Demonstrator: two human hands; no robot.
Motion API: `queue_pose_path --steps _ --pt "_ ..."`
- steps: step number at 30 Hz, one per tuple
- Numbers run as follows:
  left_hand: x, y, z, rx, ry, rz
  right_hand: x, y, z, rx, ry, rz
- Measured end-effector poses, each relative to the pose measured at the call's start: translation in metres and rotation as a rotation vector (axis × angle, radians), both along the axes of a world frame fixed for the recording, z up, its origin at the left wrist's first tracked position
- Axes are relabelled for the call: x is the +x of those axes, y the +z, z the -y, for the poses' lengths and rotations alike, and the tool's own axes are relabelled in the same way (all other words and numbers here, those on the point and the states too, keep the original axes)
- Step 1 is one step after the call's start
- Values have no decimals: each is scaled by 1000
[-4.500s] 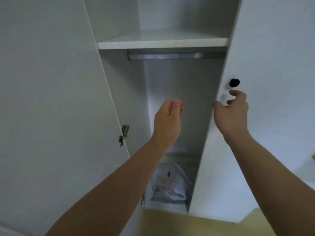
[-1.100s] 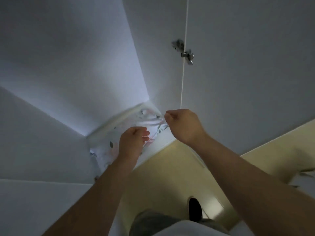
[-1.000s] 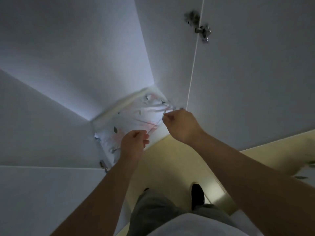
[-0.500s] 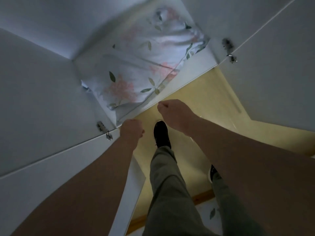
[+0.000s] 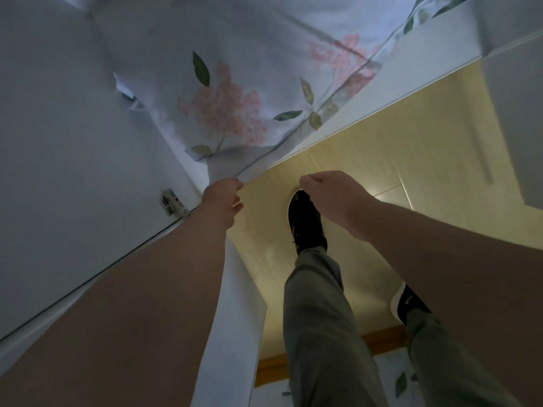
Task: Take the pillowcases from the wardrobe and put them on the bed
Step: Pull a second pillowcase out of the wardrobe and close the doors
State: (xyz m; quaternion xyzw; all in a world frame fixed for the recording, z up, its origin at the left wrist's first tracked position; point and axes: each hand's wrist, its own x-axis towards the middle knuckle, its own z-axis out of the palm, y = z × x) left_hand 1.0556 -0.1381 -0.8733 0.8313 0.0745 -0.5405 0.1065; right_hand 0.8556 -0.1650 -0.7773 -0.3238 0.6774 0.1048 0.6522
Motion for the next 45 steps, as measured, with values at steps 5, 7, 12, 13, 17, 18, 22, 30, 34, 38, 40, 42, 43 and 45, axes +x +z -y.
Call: queue_pose_path --steps 5,7,12,13,17,18,22,30,34,38,40,42,43,45 --pt "17 -15 1 -89 186 85 5 -9 -15 50 -60 -22" --pt "16 -4 1 -120 290 111 7 -5 -19 66 -112 -28" --pt "-5 67 -12 -199 337 -192 10 28 -25 114 -260 3" --pt "-9 84 -16 -237 317 -215 10 38 -25 120 -282 9" --pt "-27 166 -23 -479 298 -299 1 91 -25 134 -371 68" --pt "-34 187 -21 -532 281 -316 -4 104 -25 135 -390 90" --pt "-64 275 -12 -727 186 -361 -24 169 -29 146 -458 202" --pt "-126 428 -39 -963 80 -298 -74 307 -67 150 -601 376" --pt "-159 506 -79 -1093 60 -203 -119 367 -102 194 -583 450" --pt "-198 571 -135 -1146 43 -156 -154 416 -145 310 -578 507" --pt "-218 602 -162 -1134 37 -134 -164 431 -165 394 -581 582" --pt "-233 632 -186 -1133 8 -124 -166 445 -180 456 -597 689" --pt "-238 644 -196 -1131 -6 -125 -167 450 -184 472 -626 741" --pt "-242 666 -216 -1120 -44 -96 -168 454 -185 452 -639 824"
